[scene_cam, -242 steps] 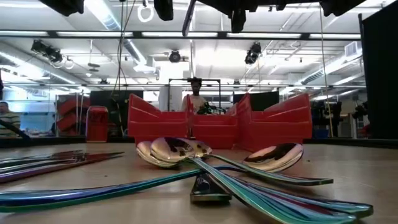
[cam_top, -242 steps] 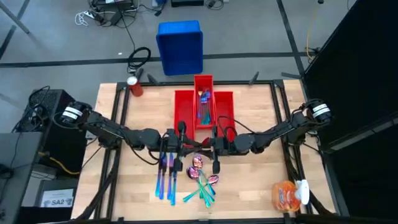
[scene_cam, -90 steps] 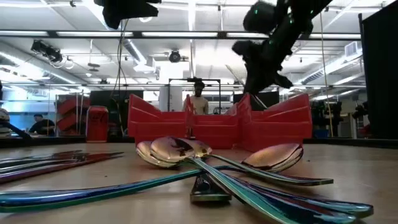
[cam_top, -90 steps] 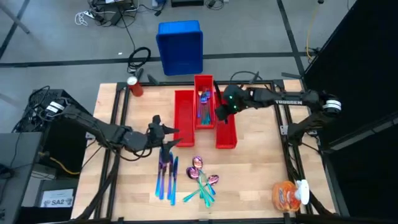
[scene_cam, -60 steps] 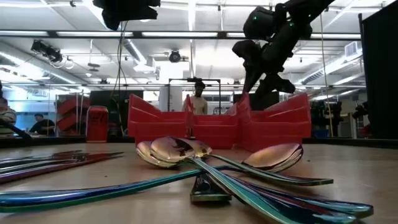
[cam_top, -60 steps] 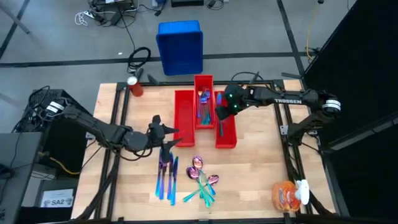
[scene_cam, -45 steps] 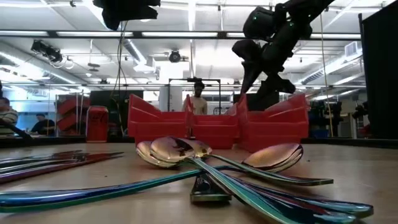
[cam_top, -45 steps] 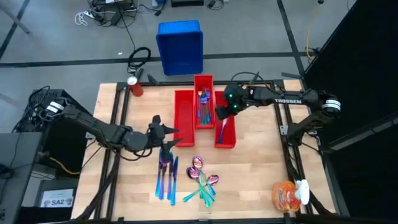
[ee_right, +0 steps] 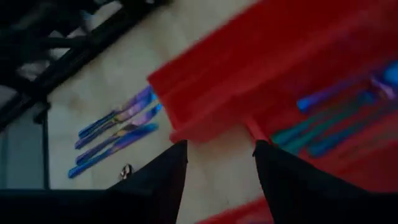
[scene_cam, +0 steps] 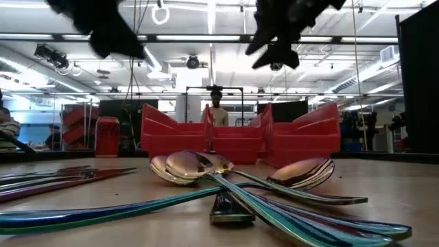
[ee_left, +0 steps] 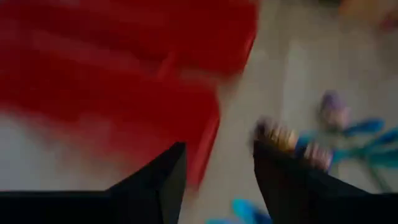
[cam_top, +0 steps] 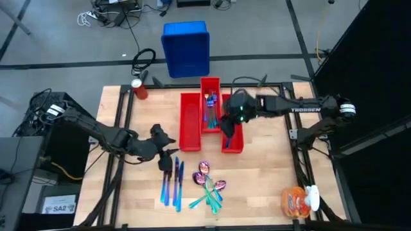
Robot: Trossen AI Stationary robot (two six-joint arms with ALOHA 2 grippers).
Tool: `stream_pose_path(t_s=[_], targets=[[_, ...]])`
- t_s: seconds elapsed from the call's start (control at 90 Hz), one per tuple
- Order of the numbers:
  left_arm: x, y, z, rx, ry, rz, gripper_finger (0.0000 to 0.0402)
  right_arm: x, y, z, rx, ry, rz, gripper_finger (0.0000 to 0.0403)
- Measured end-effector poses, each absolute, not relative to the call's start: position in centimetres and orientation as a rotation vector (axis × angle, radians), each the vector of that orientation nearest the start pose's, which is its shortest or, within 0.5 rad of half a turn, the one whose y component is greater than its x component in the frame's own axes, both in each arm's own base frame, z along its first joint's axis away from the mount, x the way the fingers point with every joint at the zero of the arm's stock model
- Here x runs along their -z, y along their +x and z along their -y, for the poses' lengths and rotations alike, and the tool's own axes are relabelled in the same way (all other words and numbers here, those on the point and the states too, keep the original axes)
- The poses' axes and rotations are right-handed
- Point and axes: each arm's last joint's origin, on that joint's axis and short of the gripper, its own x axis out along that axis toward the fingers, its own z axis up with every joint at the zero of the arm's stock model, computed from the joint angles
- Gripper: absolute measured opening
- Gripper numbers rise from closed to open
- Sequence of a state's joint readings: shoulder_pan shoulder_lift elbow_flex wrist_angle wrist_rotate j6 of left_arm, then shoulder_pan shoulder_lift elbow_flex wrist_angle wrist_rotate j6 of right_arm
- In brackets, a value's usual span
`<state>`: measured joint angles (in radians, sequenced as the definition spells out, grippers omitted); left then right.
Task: Sort silverware
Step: Put the iridescent spoon into the left orange bin
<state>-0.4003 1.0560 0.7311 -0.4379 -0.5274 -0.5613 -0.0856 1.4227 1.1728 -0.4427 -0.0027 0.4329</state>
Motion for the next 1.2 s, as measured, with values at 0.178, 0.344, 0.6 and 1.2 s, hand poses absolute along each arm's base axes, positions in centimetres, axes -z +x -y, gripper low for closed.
stream_pose_path(t_s=[0.178,0.344,0.6,1.2], targets=[[-22.9,18.8,7.0,-0.357,-0.360,-0.825,0.0162,-30.1,31.3,-2.3,0.240,0.196,-0.613,0.0137],[-22.0,18.8,8.0,-0.369,-0.403,-0.887,0.0162,-30.3,30.9,-5.5,0.178,0.118,-0.596,0.0117],[-20.7,19.9,9.2,-0.379,-0.449,-0.890,0.0162,-29.4,31.2,-8.4,0.125,0.089,-0.559,0.0095],[-19.5,25.1,14.6,-0.212,-0.658,-0.476,0.0162,-26.2,28.9,-13.9,-0.016,0.189,-0.662,0.0079]])
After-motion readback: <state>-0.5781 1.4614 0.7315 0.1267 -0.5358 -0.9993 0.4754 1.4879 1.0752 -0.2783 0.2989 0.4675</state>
